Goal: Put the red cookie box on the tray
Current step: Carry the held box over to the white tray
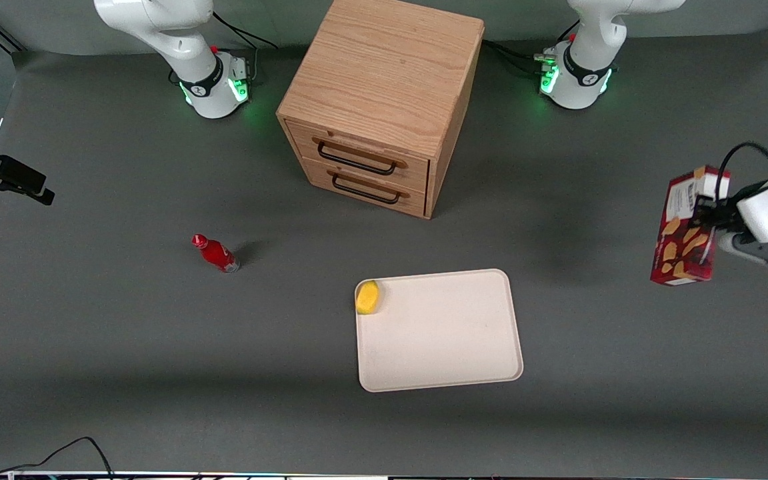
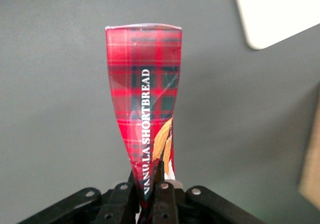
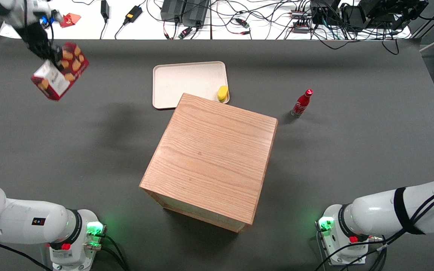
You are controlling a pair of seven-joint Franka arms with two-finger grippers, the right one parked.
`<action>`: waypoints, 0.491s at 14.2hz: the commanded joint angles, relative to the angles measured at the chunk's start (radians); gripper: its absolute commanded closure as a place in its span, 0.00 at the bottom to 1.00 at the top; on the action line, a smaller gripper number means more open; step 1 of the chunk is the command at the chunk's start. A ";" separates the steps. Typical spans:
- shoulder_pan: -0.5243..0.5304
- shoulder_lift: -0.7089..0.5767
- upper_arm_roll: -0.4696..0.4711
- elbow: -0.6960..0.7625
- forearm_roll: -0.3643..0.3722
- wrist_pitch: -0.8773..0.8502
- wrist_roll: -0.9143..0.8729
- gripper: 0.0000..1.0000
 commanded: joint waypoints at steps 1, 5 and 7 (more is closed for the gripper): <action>-0.009 0.063 -0.158 0.135 -0.001 -0.078 -0.351 1.00; -0.012 0.217 -0.375 0.135 0.028 0.197 -0.753 1.00; -0.014 0.332 -0.430 0.121 0.107 0.375 -0.823 1.00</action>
